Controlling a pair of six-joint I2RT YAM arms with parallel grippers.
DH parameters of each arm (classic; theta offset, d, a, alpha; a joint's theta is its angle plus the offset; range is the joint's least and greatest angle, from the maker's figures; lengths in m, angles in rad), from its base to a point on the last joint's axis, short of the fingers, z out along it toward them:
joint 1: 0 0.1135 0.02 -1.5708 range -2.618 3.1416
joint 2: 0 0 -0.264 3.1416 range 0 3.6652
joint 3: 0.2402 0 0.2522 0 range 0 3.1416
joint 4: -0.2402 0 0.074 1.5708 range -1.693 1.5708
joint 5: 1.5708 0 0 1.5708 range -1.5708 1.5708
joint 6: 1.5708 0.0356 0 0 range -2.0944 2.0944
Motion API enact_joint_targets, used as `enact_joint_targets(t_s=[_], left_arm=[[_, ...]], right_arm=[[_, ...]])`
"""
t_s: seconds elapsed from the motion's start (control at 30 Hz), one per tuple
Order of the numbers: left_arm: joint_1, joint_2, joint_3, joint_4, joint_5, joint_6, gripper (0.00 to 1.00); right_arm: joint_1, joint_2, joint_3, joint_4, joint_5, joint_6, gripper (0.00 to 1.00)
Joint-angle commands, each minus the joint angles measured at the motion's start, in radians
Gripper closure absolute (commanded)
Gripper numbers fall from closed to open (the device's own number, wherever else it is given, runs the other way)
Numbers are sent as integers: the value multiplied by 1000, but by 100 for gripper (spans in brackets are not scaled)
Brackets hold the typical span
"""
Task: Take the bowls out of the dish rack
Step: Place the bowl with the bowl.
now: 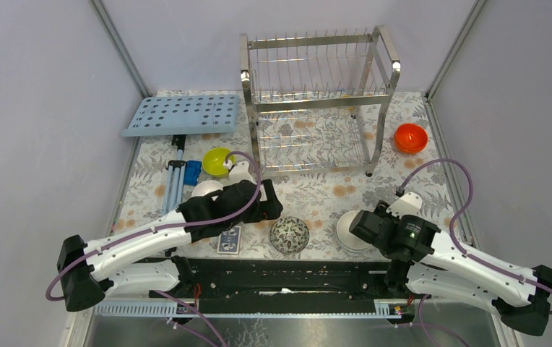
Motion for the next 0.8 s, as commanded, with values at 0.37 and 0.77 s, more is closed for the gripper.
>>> enact_joint_targets(t_s=[0.37, 0.77], left_arm=[[2, 18, 14, 82, 72, 38, 1], [0, 31, 8, 84, 69, 33, 1]], right_arm=[[-6, -1, -50, -27, 47, 105, 68], [-6, -25, -127, 33, -2, 138, 66]])
